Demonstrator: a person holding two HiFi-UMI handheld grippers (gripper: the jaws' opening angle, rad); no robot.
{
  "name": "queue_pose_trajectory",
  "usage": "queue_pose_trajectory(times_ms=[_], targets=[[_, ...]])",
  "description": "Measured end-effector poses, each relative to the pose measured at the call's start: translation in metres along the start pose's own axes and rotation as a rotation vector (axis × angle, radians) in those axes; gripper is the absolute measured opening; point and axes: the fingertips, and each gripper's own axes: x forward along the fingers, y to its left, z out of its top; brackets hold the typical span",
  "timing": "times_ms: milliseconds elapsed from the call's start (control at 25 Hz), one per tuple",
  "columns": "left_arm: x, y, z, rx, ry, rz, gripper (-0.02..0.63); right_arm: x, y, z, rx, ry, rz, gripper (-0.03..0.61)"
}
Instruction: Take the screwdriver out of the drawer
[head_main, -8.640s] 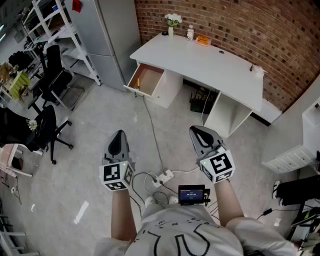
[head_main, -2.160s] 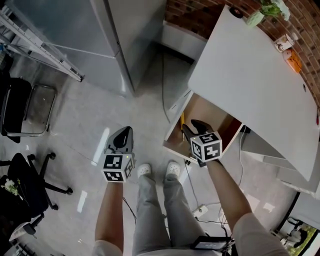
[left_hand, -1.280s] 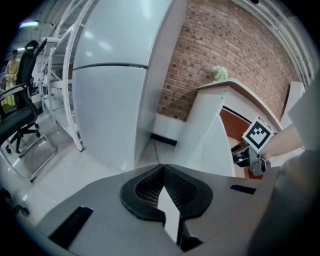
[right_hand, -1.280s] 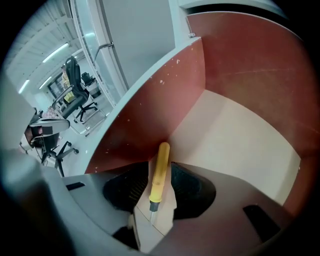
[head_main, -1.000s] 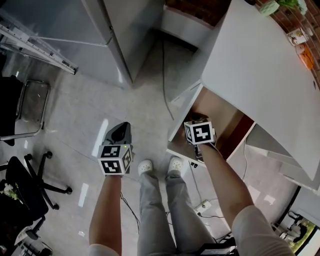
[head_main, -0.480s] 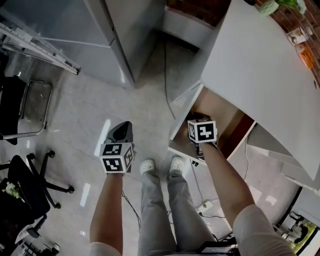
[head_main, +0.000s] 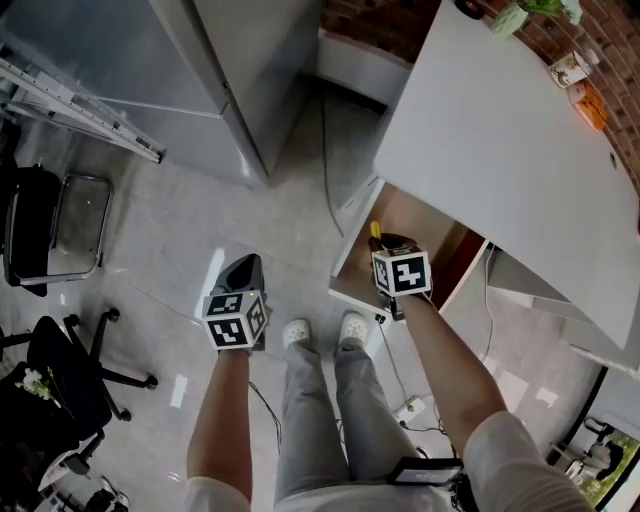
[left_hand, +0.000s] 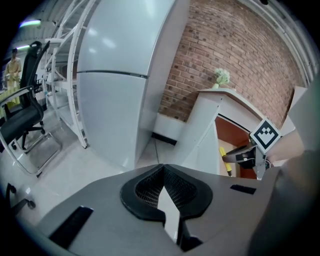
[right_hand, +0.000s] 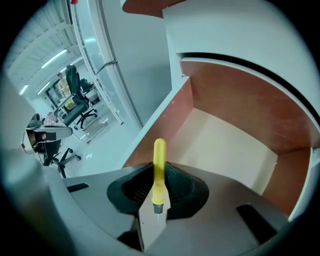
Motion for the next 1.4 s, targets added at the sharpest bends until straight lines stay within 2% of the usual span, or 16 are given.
queue_pose_trajectory(times_ms=[400, 720, 1000, 1400], targets=[[-0.034, -0.020, 0.028, -0.007, -0.011, 0.005, 0.010, -0.049, 0.009, 0.013, 0.007, -0.014, 0.029, 0.071], [-0.069, -0.030, 0.060, 0.045, -0.032, 0.009, 0.011, -0.101, 0.015, 0.040, -0.007, -0.060, 0.054, 0.071], [-0.108, -0.053, 0.095, 0.134, -0.080, -0.007, 0.011, -0.156, 0.028, 0.060, -0.066, -0.132, 0.118, 0.071], [-0.159, -0.086, 0.154, 0.199, -0.199, -0.044, 0.011, -0.243, 0.042, 0.100, -0.125, -0.275, 0.170, 0.071]])
